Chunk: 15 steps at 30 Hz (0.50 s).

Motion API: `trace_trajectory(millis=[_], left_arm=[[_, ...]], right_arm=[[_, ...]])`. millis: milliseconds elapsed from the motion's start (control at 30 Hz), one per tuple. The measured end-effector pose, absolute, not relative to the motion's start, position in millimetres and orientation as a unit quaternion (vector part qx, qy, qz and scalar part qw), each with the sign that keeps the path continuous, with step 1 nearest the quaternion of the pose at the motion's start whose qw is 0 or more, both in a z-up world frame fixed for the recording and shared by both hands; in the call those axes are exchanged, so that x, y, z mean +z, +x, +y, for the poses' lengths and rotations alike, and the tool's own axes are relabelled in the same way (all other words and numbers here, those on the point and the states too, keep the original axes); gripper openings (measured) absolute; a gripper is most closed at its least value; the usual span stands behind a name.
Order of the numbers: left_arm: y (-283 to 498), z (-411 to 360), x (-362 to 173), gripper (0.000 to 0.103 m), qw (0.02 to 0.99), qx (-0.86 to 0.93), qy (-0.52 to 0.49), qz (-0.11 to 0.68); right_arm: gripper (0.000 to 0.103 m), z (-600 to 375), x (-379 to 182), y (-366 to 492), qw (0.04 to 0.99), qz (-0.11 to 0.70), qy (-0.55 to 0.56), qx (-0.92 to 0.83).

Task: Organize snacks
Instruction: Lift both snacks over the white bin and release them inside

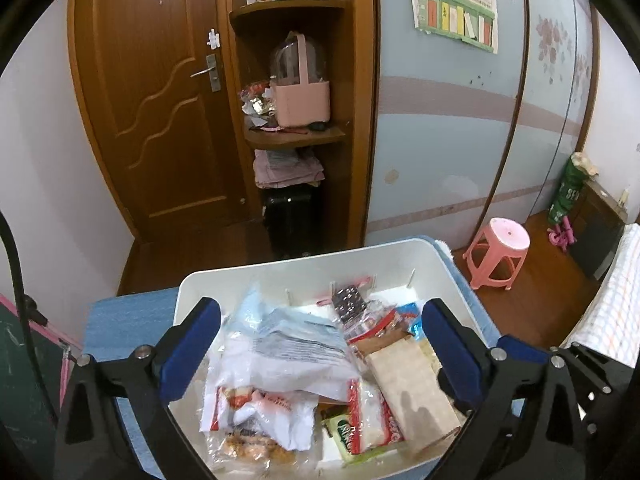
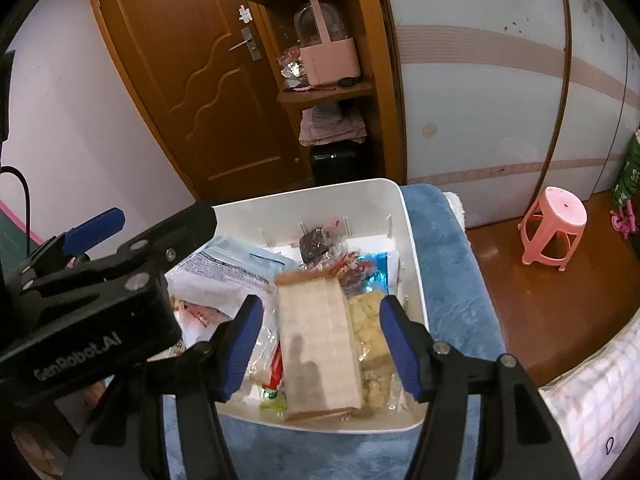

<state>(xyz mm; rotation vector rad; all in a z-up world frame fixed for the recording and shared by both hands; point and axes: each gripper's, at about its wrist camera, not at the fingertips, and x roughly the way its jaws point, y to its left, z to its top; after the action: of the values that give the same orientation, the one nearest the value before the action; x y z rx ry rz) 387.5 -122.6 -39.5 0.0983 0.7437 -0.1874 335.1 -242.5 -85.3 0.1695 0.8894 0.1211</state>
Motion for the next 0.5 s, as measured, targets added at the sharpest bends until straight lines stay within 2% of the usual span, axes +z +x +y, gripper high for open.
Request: trace_trajectory(millis=[167,500], left_arm=[[378,-117,-35,0.1,0.921,-0.081,0.051,0.377],[318,-96,4,0.1,0.933,-0.073,0.044,0.349]], right_arm=[[0.062,-242,-77,323,0.898,0.427,0.084,0.063],[0.062,-229,-39,276,0.908,0.404,0.077,0.079]])
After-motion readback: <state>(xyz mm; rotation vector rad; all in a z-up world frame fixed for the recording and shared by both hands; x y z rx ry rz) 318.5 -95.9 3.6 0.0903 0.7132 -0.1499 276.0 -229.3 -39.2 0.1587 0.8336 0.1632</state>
